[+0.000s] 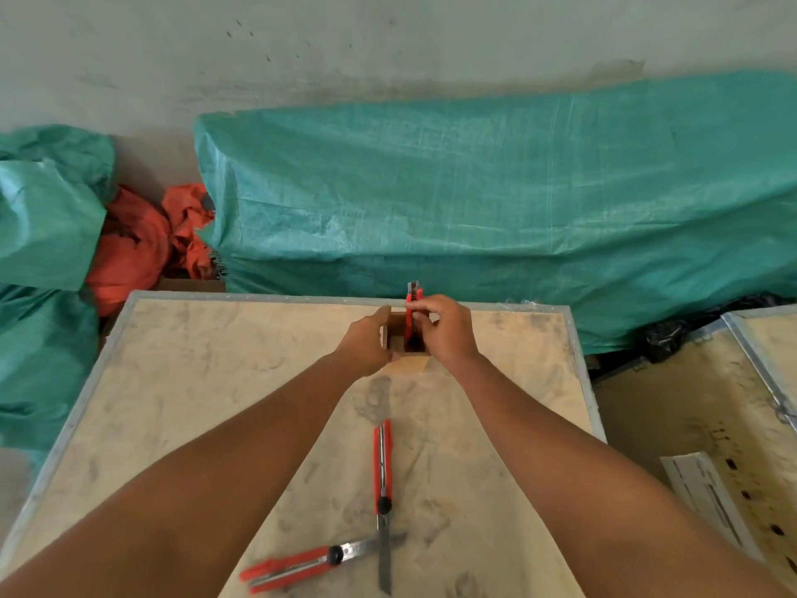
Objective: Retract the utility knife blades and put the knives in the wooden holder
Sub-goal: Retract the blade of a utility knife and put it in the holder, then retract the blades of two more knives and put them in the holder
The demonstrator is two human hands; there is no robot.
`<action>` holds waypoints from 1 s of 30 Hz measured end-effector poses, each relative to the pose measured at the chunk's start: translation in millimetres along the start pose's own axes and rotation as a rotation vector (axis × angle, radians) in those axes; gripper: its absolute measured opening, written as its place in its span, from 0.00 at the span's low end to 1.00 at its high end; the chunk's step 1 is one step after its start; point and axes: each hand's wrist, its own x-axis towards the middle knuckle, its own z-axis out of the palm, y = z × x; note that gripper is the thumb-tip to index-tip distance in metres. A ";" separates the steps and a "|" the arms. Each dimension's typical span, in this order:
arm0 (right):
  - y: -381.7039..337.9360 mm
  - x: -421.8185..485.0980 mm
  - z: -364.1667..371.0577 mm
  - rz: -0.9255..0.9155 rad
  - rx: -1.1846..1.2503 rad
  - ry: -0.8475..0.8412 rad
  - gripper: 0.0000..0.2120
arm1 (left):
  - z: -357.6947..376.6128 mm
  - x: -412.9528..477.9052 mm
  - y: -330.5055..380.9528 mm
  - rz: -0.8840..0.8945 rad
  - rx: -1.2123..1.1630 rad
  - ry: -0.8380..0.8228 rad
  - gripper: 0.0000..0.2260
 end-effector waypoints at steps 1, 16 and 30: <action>2.4 -0.9 2.4 -0.023 -0.016 0.001 0.12 | 0.1 1.1 -2.2 0.005 -0.022 -0.001 0.41; -7.4 -73.1 -1.8 -0.009 -0.001 0.146 0.11 | 1.5 -48.9 -16.7 -0.041 -0.220 0.103 0.38; -11.6 -218.9 50.8 0.329 -0.041 -0.262 0.13 | 90.3 -204.2 -97.8 -0.219 -0.264 0.002 0.26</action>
